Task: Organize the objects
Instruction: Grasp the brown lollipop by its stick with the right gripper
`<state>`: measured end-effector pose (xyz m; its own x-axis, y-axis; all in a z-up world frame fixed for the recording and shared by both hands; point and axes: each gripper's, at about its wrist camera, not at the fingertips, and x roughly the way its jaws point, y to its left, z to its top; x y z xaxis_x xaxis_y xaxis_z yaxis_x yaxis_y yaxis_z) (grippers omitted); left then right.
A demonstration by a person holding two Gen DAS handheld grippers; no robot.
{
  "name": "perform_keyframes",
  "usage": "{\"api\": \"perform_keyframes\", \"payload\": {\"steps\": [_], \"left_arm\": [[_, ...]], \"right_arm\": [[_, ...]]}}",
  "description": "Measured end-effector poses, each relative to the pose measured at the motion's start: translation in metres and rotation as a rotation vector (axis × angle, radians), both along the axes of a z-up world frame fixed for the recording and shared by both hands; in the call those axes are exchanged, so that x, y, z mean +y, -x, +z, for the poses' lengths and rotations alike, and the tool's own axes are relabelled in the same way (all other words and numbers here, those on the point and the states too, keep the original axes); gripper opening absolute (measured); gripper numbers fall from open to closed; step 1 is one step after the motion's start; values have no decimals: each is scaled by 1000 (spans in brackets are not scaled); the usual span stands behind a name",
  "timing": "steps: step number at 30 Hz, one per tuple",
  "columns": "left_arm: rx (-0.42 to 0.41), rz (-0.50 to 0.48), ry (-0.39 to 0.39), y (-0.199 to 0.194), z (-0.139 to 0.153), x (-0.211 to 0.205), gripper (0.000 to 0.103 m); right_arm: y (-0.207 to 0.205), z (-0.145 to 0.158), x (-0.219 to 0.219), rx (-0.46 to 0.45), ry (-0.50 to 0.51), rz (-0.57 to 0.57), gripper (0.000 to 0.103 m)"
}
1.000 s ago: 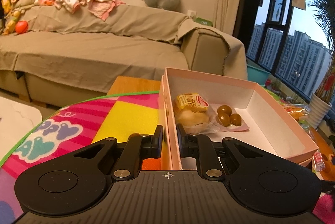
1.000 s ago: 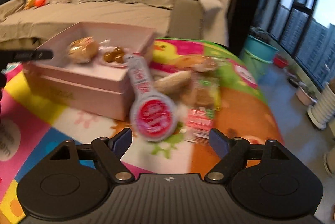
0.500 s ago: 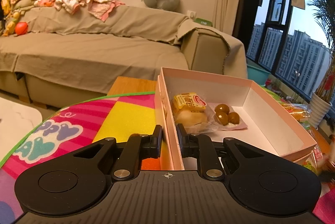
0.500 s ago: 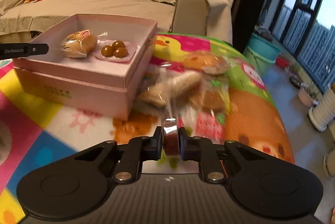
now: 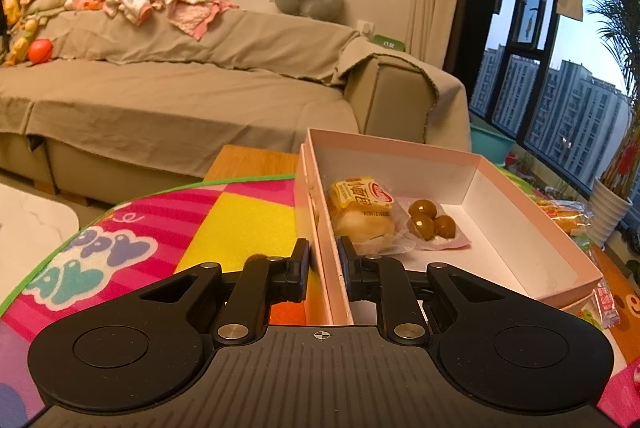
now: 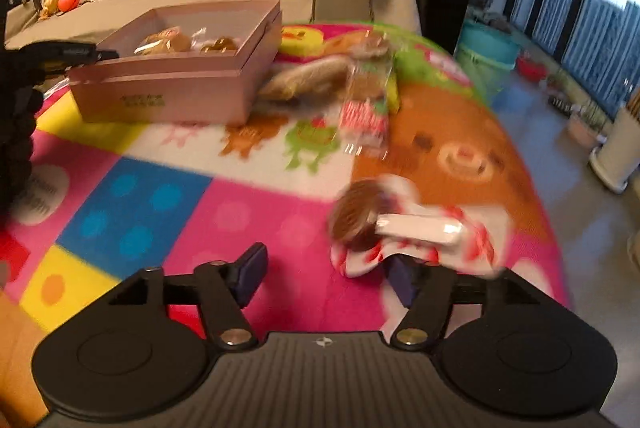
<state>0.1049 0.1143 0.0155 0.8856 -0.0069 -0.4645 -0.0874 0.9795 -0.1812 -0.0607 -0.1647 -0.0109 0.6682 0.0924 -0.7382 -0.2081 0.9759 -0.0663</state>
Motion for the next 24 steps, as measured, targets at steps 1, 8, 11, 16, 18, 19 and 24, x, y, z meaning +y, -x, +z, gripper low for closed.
{"api": "perform_keyframes", "payload": {"steps": [1, 8, 11, 16, 18, 19, 24], "left_arm": [[0, 0, 0, 0, 0, 0, 18], [0, 0, 1, 0, 0, 0, 18], [0, 0, 1, 0, 0, 0, 18], [0, 0, 0, 0, 0, 0, 18], [1, 0, 1, 0, 0, 0, 18], [0, 0, 1, 0, 0, 0, 18], [0, 0, 1, 0, 0, 0, 18]], "right_arm": [[4, -2, -1, -7, -10, -20, 74], [20, -9, -11, 30, -138, -148, 103], [16, -8, -7, 48, -136, -194, 103], [12, 0, -4, 68, -94, -58, 103], [17, 10, -6, -21, -44, -33, 103], [17, 13, -7, -69, 1, -15, 103], [-9, 11, -48, -49, -29, -107, 103]]}}
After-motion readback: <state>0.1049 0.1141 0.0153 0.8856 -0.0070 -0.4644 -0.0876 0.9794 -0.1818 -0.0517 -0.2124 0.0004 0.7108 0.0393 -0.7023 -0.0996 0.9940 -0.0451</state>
